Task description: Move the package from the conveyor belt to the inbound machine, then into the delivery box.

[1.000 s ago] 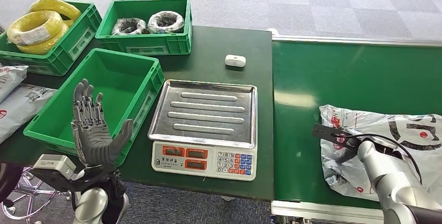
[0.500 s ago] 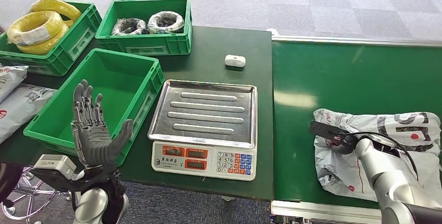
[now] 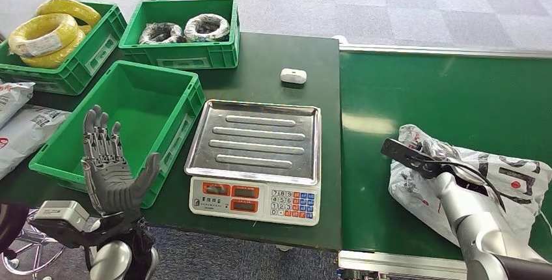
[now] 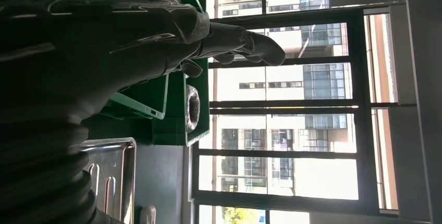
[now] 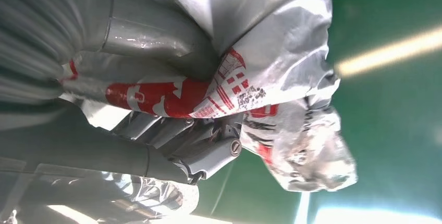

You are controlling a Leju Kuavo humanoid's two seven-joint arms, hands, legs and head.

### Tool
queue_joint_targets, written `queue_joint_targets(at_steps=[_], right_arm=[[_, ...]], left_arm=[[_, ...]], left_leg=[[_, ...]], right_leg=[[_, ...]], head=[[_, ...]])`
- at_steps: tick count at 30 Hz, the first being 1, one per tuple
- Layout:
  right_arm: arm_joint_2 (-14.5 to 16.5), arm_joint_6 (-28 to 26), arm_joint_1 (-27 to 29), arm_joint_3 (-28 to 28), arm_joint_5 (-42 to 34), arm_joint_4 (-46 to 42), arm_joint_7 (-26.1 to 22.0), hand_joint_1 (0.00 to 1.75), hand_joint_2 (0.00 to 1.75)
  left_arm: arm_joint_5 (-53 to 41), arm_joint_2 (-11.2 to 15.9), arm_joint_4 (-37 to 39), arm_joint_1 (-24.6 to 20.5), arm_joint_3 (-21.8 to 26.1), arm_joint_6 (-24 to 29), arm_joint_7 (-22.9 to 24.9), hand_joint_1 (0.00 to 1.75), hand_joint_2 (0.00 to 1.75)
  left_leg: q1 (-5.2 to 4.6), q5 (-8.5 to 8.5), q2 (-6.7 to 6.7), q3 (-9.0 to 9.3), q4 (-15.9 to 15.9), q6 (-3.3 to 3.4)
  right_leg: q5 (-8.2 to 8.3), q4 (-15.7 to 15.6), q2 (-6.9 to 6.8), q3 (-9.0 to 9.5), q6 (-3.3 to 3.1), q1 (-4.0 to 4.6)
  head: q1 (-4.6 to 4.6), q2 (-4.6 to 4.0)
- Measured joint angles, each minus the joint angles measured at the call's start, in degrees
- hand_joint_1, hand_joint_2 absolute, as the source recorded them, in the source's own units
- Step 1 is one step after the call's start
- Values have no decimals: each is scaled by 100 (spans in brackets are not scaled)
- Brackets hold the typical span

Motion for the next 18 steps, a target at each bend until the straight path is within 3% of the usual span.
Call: queue_joint_targets(at_steps=[2, 3, 4, 6, 8, 18], right_arm=[[2, -21, -2, 0, 2, -2, 8, 175, 175], [28, -306, -12, -8, 3, -44, 81, 175, 175], [64, -697, -30, -22, -2, -103, 161, 175, 175], [245, -2010, -227, -95, -24, -462, 306, 175, 175], [398, -2679, -434, -148, -38, -784, 307, 175, 175], [811, -2954, -606, -73, 350, -1219, 242, 175, 175]], left_arm=[[0, 0, -1, 3, 0, 1, 0, 0, 175], [0, -2, -25, 25, 4, 15, 0, 0, 175], [0, -5, -55, 53, 9, 30, 0, 0, 175], [1, -27, -121, 112, 17, 60, 0, 0, 175], [2, -48, -134, 124, 15, 64, 0, 0, 175], [-29, -110, -80, 80, -89, 51, 0, 0, 175]], left_leg=[[0, 0, 0, 0, 0, 0], [0, 0, 0, -1, 0, 0], [0, 0, 0, -2, 0, 0], [0, 1, 1, 1, 0, 0], [0, 1, 1, 4, 0, -1], [0, 1, 5, 2, 0, -1]], right_leg=[[0, 0, 0, 0, 0, 0], [0, 1, 0, 0, 0, 0], [0, 1, 0, 0, 0, 0], [0, 1, 1, -2, 0, 0], [0, 0, 1, -1, 0, 0], [0, 2, 3, -2, -1, 0]], head=[[0, 0], [1, 0], [1, 0], [2, 0], [1, 0], [2, 0]])
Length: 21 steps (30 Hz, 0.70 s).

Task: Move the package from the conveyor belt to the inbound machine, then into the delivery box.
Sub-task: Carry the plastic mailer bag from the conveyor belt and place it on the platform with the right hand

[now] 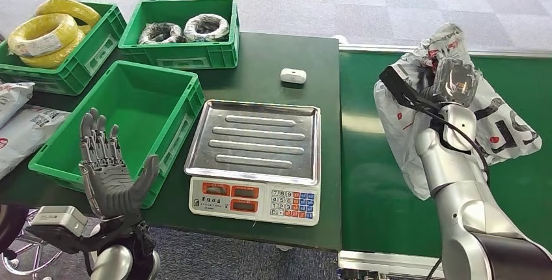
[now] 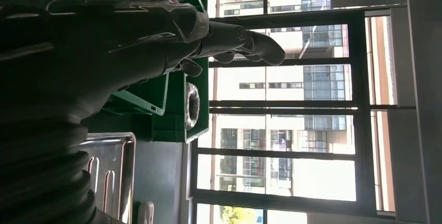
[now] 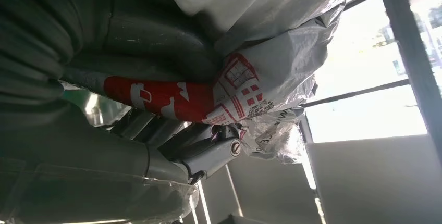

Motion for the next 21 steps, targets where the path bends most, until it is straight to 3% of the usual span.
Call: queue_joint_targets(at_steps=[11, 21], right_arm=[[1297, 1173, -846, 997, 459, 251, -947, 175, 175], [2024, 1565, -1104, 1624, 680, 541, -1180, 175, 175]], left_arm=[[40, -91, 460, -441, -339, -257, 0, 0, 175], [30, -90, 585, -485, -382, -261, 0, 0, 175]], left_leg=[[4, 3, 19, 6, -1, -4], [3, 2, 18, 1, -1, -4]], right_leg=[[1, 10, 16, -5, -2, 4], [0, 8, 16, -10, -2, 4]], head=[[1, 0], [1, 0]])
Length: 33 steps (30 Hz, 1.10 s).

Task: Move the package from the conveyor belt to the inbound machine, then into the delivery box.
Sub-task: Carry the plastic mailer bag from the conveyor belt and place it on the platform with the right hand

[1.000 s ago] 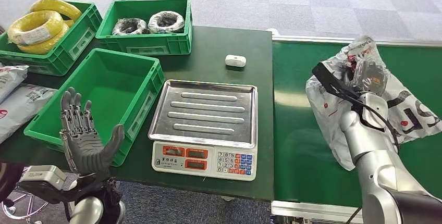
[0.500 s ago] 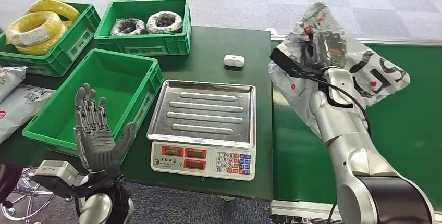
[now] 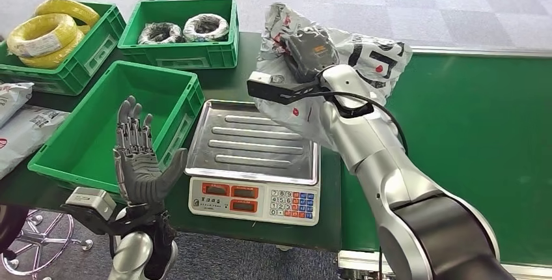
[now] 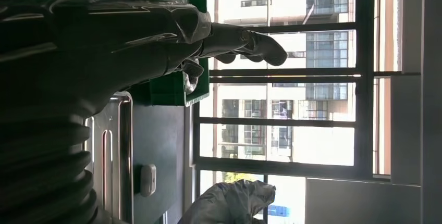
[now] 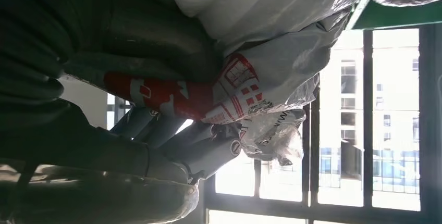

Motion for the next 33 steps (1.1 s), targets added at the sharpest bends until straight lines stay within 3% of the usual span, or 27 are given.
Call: queue_joint_targets(at_steps=[11, 26, 33], right_arm=[[475, 264, -55, 385, 30, 218, -47, 175, 175], [559, 439, 222, 1224, -462, 221, -527, 175, 175], [560, 349, 471, 2063, -1165, 46, -863, 175, 175]], left_arm=[[-55, 31, -85, 160, 44, 1, 0, 0, 175], [-92, 62, -160, 236, 115, -121, 0, 0, 175], [-129, 58, -234, 238, 204, -123, 0, 0, 175]], left_leg=[[1, 0, -1, 0, -1, 0], [2, 0, -1, 0, -1, 0], [2, 0, -1, 1, -1, 0]], right_leg=[[0, 0, -1, 2, 0, 2], [0, 0, -1, 3, -1, 2], [0, 1, -1, 2, -1, 2]], head=[[2, 0], [2, 0], [1, 0]])
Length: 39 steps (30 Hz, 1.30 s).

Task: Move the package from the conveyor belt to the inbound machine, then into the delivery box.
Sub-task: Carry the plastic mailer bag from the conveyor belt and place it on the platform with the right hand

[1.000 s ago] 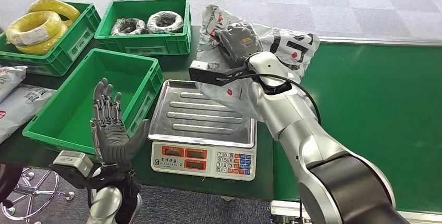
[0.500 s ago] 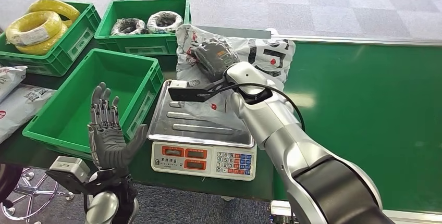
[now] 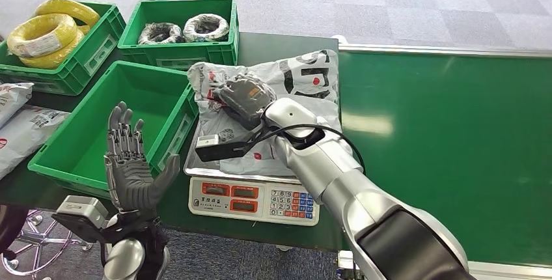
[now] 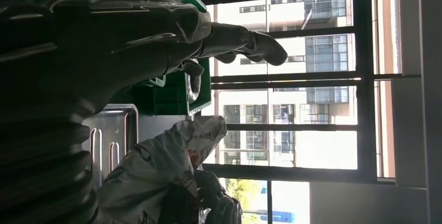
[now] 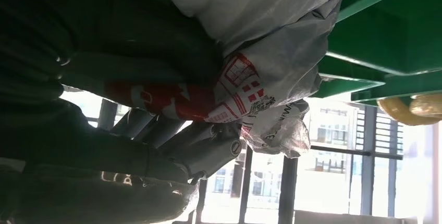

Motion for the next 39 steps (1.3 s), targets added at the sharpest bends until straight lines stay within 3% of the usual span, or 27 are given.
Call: queue_joint_targets(at_steps=[7, 11, 27, 30, 34, 36, 39], right_arm=[[0, -135, 201, 640, -213, -102, -9, 173, 175], [0, -251, 241, 799, -299, -101, 7, 0, 175], [-24, -537, 200, 970, -654, -35, 302, 0, 175], [-105, -1037, 47, 786, -848, -39, 539, 0, 175], [-311, -2302, -125, 318, -1060, -324, 694, 0, 175], [-417, -2778, -11, -114, -1076, -927, 508, 0, 175], [-479, -2956, 374, -996, -1362, -2238, -197, 0, 175]], left_arm=[[-28, -1, -62, 12, 55, -33, 0, 0, 175], [-27, -1, -63, 10, 71, -40, 0, 0, 175], [-33, -1, -99, 57, 149, 20, 0, 0, 175], [-44, 1, -167, 156, 158, 90, 0, 0, 175], [-45, 13, -252, 279, 181, 212, 0, 0, 175], [-45, 22, -267, 305, 191, 279, 0, 0, 175], [-45, 35, -272, 314, 199, 377, 0, 0, 175]], left_leg=[[0, 0, 0, 0, 0, 0], [0, 0, 0, 1, 1, 0], [0, 0, 0, 2, 1, 0], [0, 0, 1, 2, 2, 0], [-1, 0, 0, 2, 2, 0], [-1, 0, -2, 2, 2, 0], [-1, 0, -7, 1, 2, 0]], right_leg=[[0, -1, 0, 2, 0, 0], [0, -1, 0, 2, 0, 0], [0, -1, 0, 1, 0, 0], [0, -1, 0, 1, 0, -1], [0, -1, 0, 2, 0, -1], [0, -1, 0, 2, 0, -1], [-1, -2, -4, 2, 0, -1]], head=[[0, 0], [0, 0], [0, 0], [-1, 0], [1, 0], [1, 0], [-1, 0]])
